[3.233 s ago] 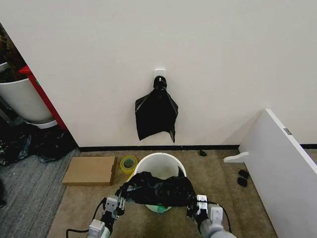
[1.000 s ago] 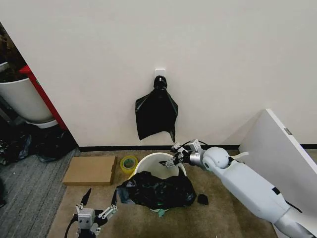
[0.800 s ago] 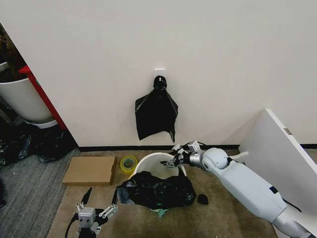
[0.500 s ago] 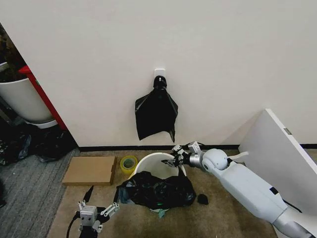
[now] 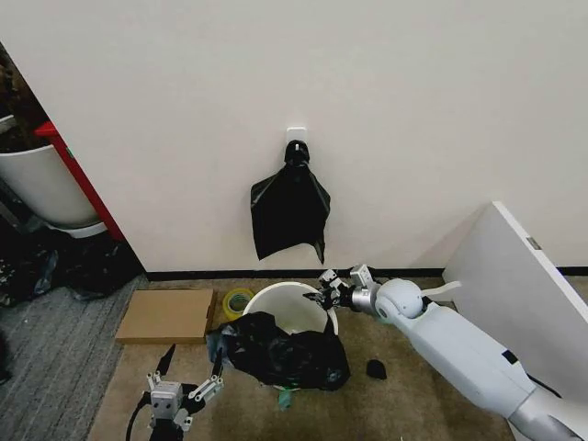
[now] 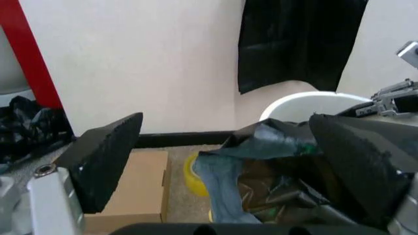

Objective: Place the garbage bag over the trash bin.

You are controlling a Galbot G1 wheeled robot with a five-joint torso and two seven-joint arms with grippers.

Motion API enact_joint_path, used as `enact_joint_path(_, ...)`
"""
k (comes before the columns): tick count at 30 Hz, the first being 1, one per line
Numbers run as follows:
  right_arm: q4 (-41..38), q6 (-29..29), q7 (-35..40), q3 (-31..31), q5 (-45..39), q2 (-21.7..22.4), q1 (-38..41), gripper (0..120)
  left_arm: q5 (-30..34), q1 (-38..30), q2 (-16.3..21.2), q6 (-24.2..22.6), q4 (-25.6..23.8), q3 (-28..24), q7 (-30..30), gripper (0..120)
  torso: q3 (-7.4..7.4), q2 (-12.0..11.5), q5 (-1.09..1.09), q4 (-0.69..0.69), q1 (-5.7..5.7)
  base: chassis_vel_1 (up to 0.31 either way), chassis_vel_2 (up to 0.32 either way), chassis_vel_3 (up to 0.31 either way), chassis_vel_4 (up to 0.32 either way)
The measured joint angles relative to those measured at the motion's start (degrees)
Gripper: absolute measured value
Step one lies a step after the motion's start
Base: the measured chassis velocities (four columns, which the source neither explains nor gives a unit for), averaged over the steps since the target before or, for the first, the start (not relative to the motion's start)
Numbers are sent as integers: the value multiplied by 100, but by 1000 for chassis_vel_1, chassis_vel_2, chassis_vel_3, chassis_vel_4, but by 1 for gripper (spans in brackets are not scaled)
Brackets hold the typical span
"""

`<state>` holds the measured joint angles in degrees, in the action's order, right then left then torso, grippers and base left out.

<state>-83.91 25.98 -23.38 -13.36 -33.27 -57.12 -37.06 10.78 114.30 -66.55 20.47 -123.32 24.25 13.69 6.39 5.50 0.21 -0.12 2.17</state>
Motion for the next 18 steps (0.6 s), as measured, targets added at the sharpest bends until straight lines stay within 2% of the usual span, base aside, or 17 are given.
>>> enact_joint_path(7,-444,157,697,572,-635,187,-538,1,5,-49,-14,7,4,-60,6,100,0,0,1,-1,0,0,0,0,0)
enact_joint_path(14,-1134,17,2450,1193,-1830,277,-1539,1,9,-223,8,-57,36,-190,8,100,0,0,1,-2,0,0,0,0,0)
enact_joint_path(18,-1356,-164,3008,1365,-2080,210,-1854,1,8,-262,21,-88,8,-221,8,100,0,0,-2,-2,0,0,0,0,0)
